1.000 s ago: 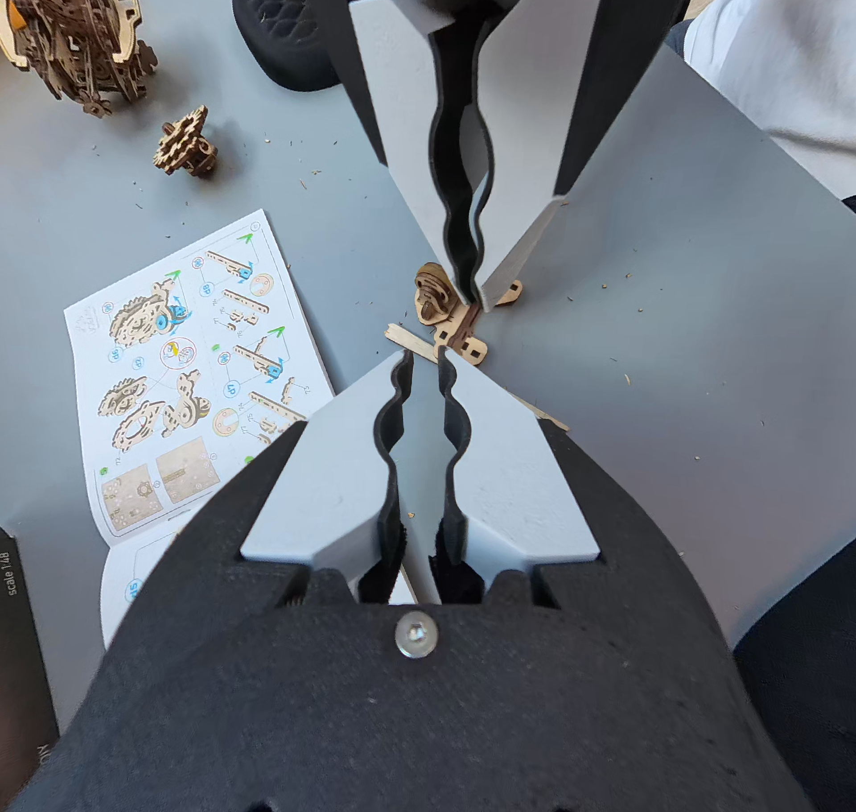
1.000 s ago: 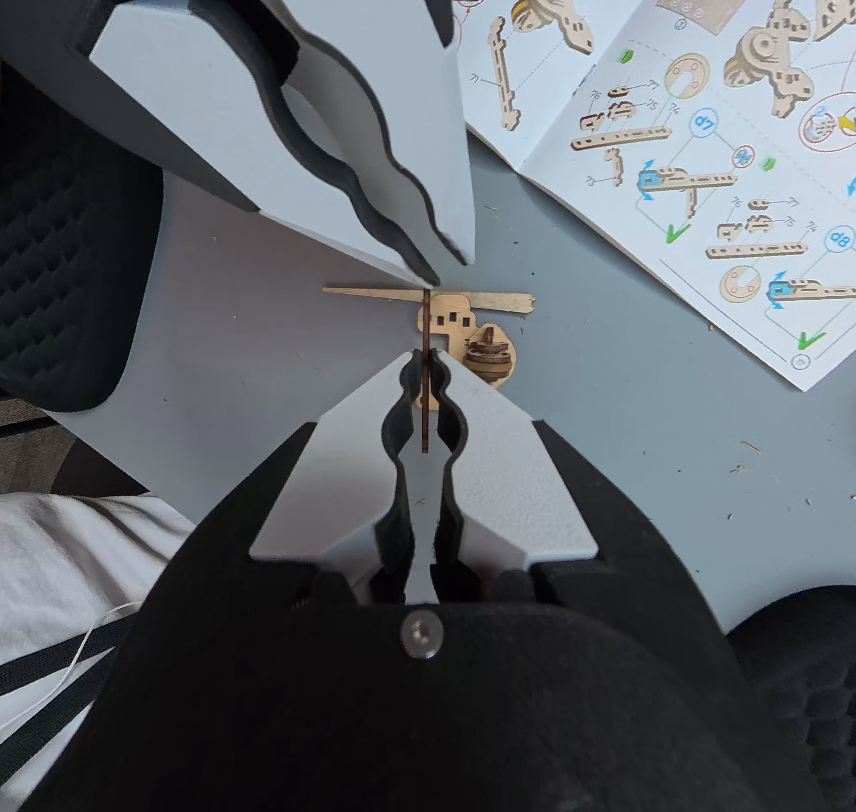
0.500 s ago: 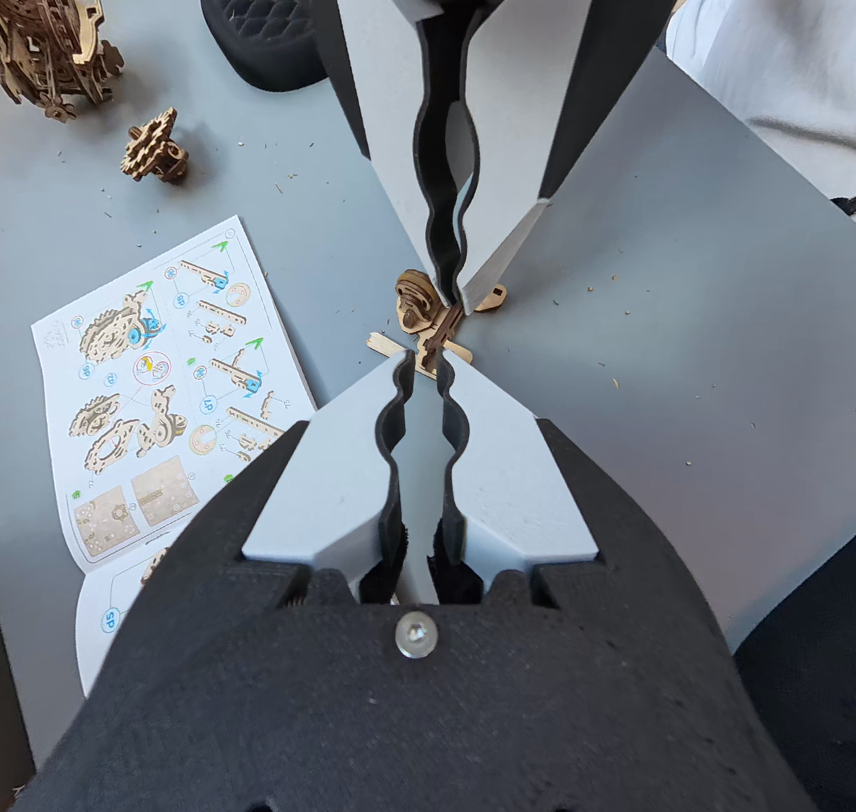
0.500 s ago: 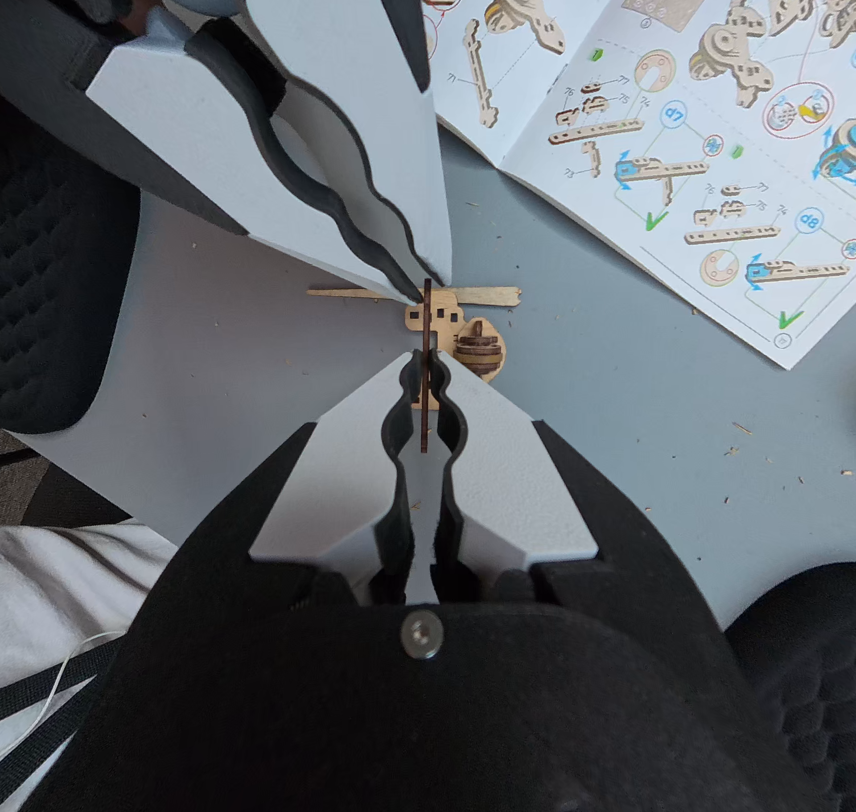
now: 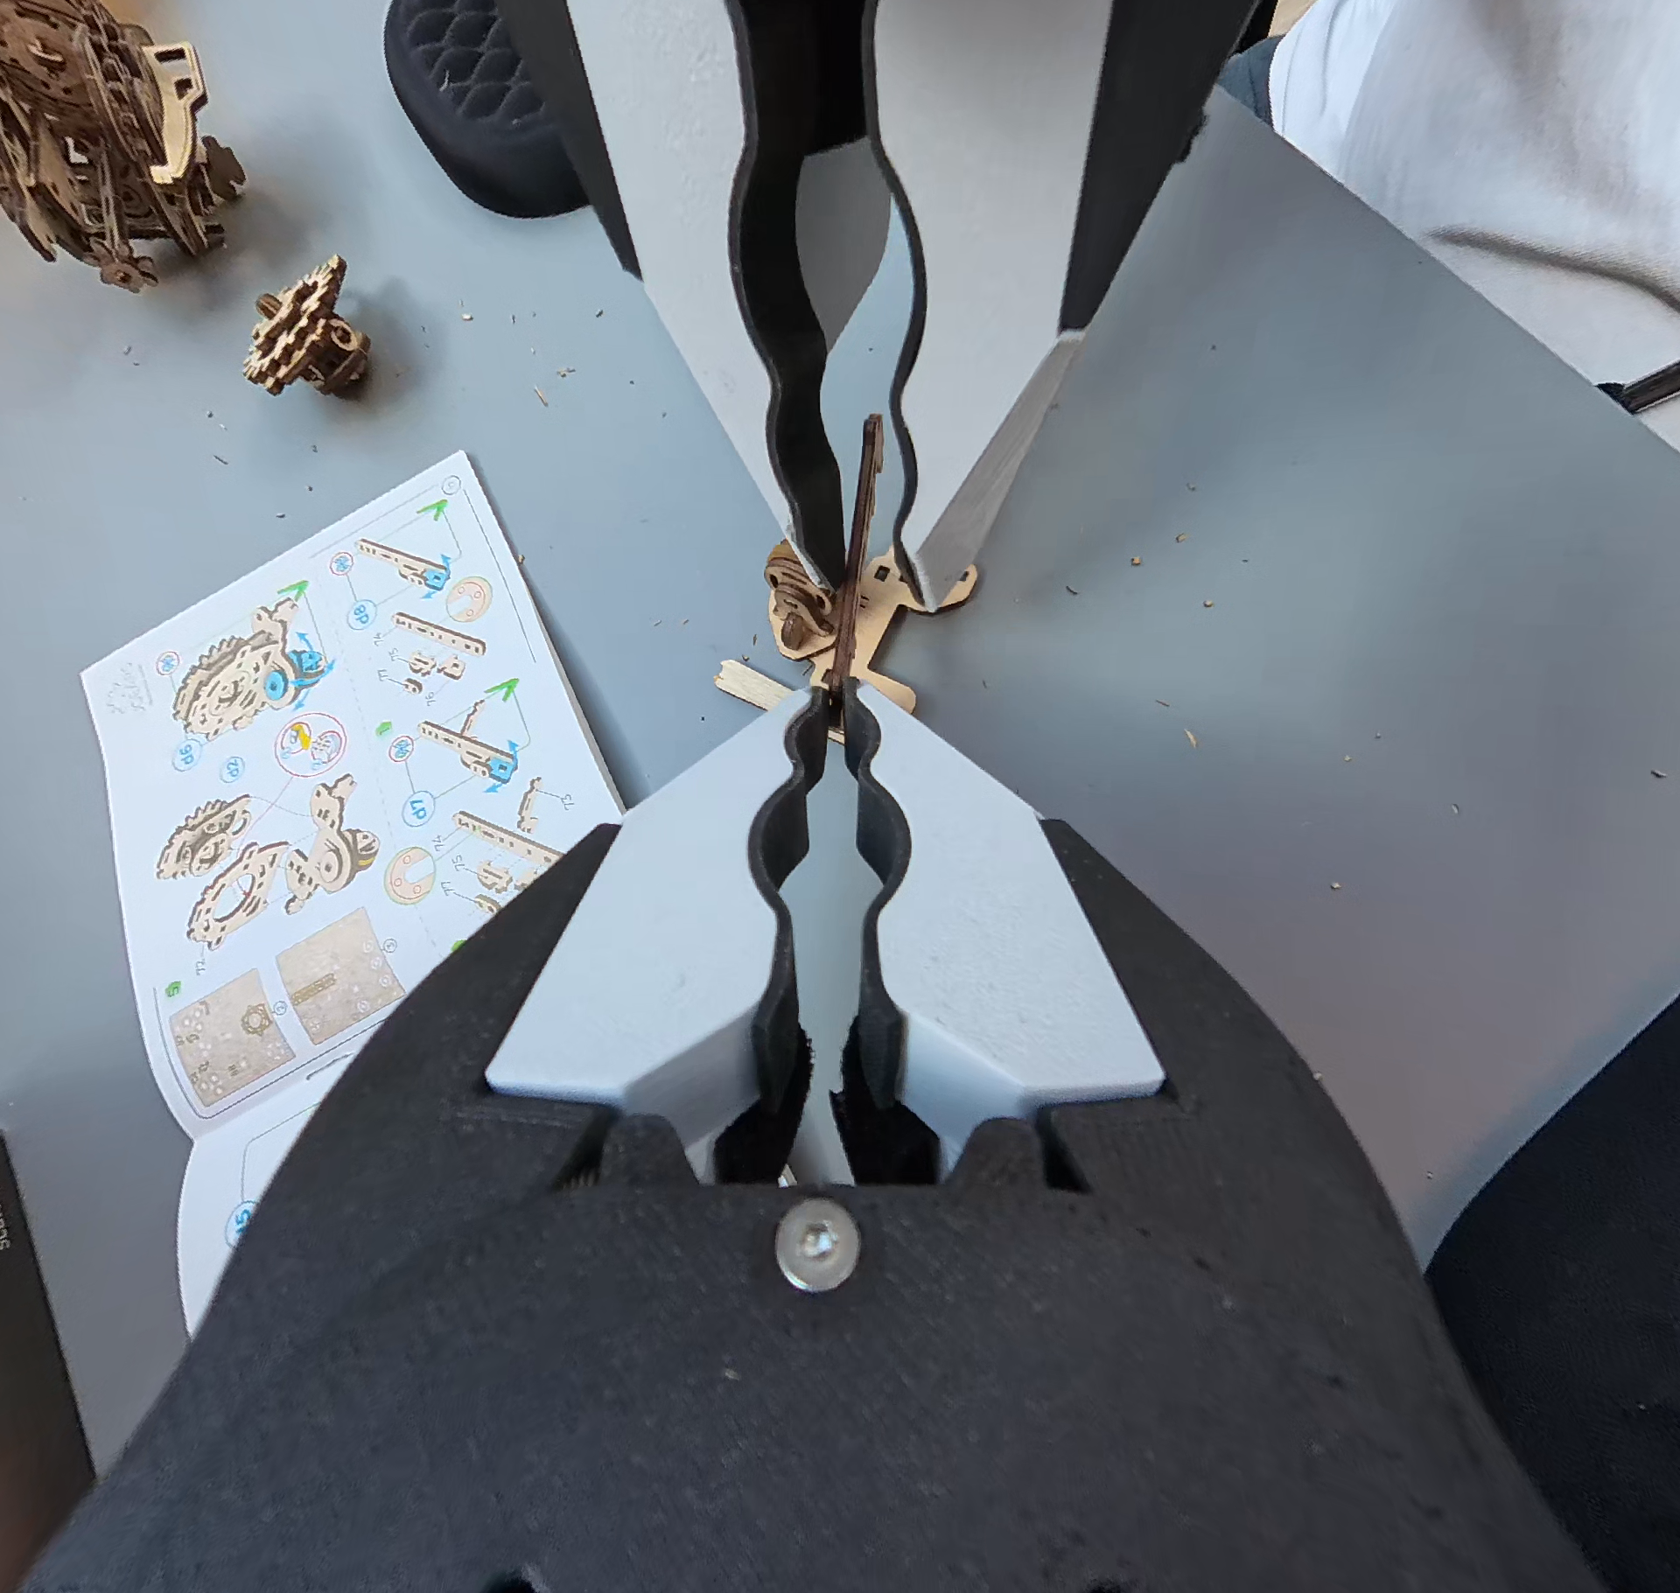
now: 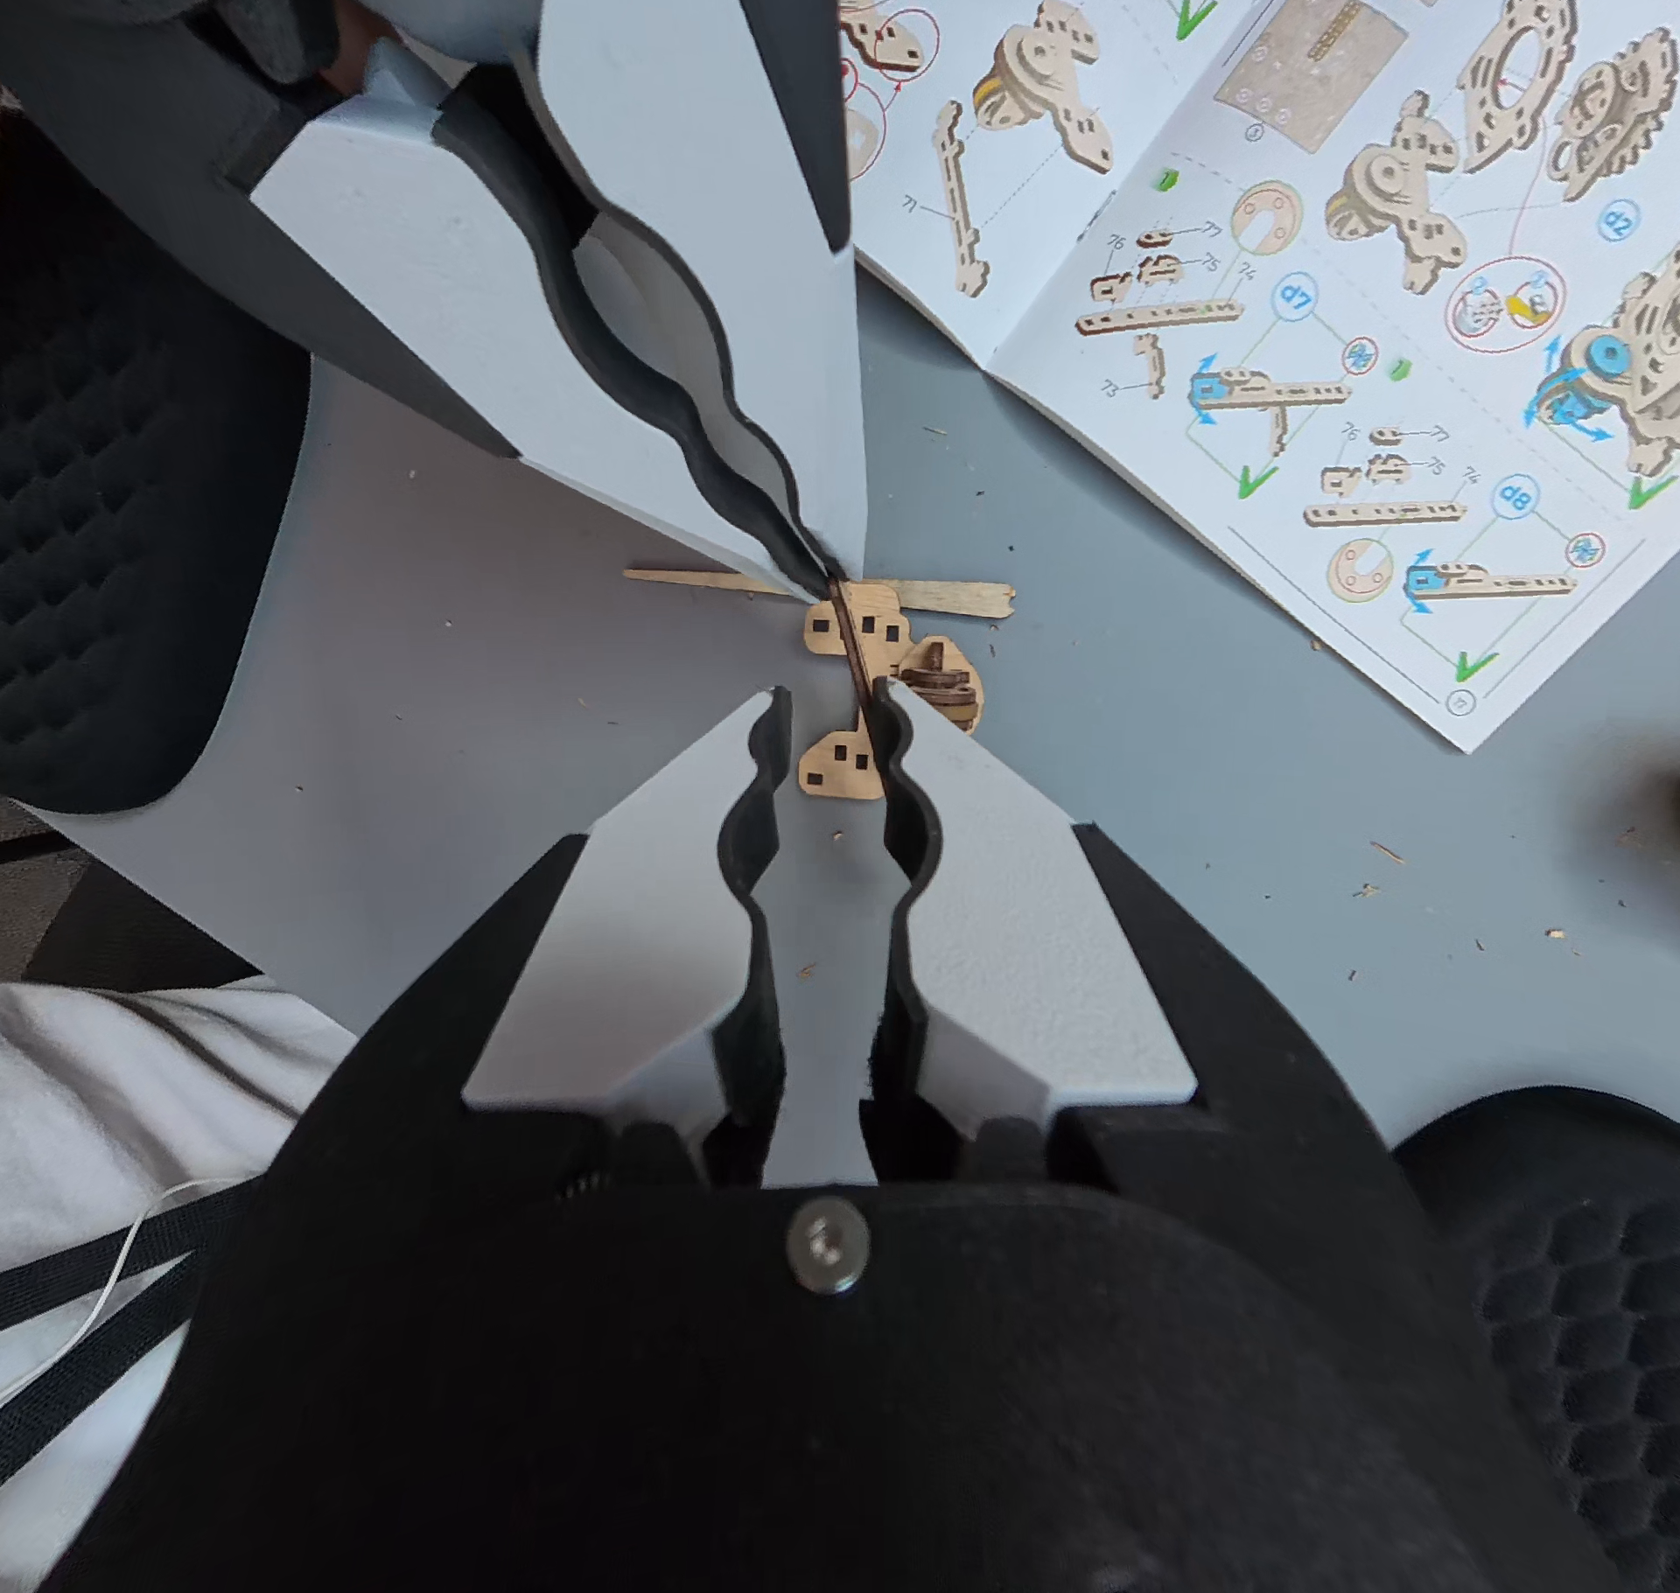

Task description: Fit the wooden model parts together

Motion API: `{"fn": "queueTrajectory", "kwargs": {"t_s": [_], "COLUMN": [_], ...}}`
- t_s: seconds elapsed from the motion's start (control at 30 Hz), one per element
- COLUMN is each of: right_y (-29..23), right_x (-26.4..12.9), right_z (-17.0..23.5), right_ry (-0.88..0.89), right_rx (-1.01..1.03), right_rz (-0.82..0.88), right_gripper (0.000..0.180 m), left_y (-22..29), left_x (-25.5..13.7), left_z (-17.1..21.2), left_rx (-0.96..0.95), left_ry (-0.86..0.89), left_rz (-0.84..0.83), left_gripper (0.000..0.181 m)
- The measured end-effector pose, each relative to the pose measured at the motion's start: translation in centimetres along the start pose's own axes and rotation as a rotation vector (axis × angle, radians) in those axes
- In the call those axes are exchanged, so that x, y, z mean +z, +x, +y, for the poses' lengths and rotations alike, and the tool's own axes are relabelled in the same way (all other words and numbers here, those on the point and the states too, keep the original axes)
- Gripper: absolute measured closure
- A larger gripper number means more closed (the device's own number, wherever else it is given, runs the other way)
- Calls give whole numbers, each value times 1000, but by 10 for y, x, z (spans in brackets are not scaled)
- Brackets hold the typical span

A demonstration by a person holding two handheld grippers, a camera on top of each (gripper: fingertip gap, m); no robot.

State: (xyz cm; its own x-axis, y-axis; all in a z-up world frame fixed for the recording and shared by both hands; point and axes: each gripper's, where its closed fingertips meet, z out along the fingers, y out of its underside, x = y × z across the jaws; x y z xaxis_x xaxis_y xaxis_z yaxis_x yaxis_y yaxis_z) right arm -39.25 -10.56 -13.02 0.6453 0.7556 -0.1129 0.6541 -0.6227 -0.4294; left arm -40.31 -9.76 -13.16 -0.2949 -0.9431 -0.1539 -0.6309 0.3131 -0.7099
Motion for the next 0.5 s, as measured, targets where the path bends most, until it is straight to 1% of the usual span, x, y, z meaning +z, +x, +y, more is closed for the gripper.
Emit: {"fn": "queueTrajectory", "kwargs": {"t_s": [0.2,0.27,0.37,0.4,0.5], "right_y": [-8,-7,-1,-3,-4], "right_x": [-14,-16,-7,-3,1], "right_z": [-12,-18,-15,-16,-17], "right_ry": [-37,-46,-123,-120,-108], "right_rx": [-121,-194,-291,-308,-294], "right_rz": [12,29,52,32,7], "right_gripper": [172,175,177,180,180], "left_y": [2,3,5,5,4], "left_x": [-3,-3,-3,-3,-4], "left_z": [2,3,4,4,8], "left_rx": [-3,0,6,10,-1], "left_ry": [-8,-14,-19,-15,-25], "left_rz": [14,19,25,23,24], "left_gripper": [180,180,180,180,180]}}
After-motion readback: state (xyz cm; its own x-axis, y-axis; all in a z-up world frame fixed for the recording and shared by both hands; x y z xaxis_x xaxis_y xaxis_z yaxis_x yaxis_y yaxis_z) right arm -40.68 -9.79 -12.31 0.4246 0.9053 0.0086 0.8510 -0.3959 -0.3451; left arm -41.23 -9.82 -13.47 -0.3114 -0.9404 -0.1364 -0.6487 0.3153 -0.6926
